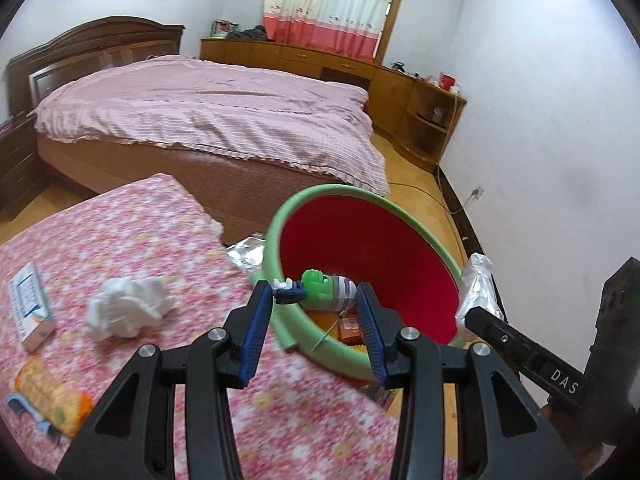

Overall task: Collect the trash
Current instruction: 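Carry the toy and plastic bag with both tools over the red bucket, then open both tools to drop the toy and bag into the bucket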

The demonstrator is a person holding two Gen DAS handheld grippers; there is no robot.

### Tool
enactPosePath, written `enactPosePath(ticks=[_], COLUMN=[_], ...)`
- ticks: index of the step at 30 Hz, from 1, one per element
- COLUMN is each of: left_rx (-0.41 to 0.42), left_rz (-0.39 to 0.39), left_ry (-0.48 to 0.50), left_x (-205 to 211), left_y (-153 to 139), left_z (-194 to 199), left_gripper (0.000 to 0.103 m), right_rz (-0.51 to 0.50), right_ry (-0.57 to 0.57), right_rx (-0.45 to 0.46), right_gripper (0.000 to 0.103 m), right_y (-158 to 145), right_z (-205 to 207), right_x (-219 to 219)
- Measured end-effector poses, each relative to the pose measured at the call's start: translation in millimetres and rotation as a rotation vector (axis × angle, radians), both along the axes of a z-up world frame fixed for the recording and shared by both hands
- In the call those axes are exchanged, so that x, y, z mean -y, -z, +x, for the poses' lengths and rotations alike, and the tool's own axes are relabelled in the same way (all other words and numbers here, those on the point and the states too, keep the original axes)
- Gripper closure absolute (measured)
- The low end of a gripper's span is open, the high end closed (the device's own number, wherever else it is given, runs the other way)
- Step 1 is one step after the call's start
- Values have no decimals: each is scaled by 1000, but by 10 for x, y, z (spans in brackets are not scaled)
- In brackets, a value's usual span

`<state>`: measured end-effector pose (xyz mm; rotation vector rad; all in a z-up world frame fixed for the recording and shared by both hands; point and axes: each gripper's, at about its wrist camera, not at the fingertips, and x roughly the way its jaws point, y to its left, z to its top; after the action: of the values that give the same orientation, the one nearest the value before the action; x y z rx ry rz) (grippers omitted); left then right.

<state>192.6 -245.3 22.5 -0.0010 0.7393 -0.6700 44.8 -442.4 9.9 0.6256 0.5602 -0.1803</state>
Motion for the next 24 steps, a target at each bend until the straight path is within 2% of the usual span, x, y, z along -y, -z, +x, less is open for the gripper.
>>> enactPosePath(ticks=[11,24], left_rx=[-35,-55], left_rz=[30,65], left_ry=[46,48], left_x=[354,398], left_y=[235,316], left_z=[107,108], left_gripper=[59,59], right_rz=[14,22], right_ry=[13,13], right_rx=[-6,-28], right_gripper=[74,74], right_y=[85,153], right_z=[38,116], right_x=[160,191])
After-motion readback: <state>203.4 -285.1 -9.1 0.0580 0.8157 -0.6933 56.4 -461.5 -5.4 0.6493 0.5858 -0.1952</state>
